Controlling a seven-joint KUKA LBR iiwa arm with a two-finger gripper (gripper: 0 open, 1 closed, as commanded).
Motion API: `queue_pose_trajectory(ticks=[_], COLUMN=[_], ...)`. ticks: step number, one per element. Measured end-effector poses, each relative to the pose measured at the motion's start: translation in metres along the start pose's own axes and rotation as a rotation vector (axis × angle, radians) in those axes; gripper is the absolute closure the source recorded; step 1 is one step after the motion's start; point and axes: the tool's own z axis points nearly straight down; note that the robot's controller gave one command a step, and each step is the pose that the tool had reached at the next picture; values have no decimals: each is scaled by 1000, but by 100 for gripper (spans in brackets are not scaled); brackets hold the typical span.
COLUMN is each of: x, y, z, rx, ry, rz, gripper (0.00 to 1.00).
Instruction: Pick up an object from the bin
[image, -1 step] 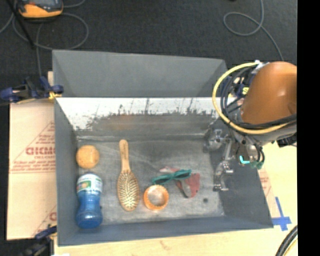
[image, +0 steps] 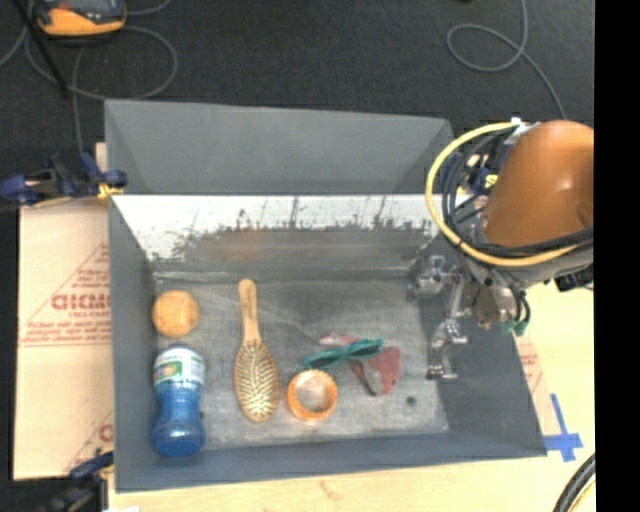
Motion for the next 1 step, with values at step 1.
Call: queue_pose_trajectory(ticks=[1], x=[12], y=[-1], z=[49], rx=[-1], ry=[-2], rz=[-152], gripper=[0])
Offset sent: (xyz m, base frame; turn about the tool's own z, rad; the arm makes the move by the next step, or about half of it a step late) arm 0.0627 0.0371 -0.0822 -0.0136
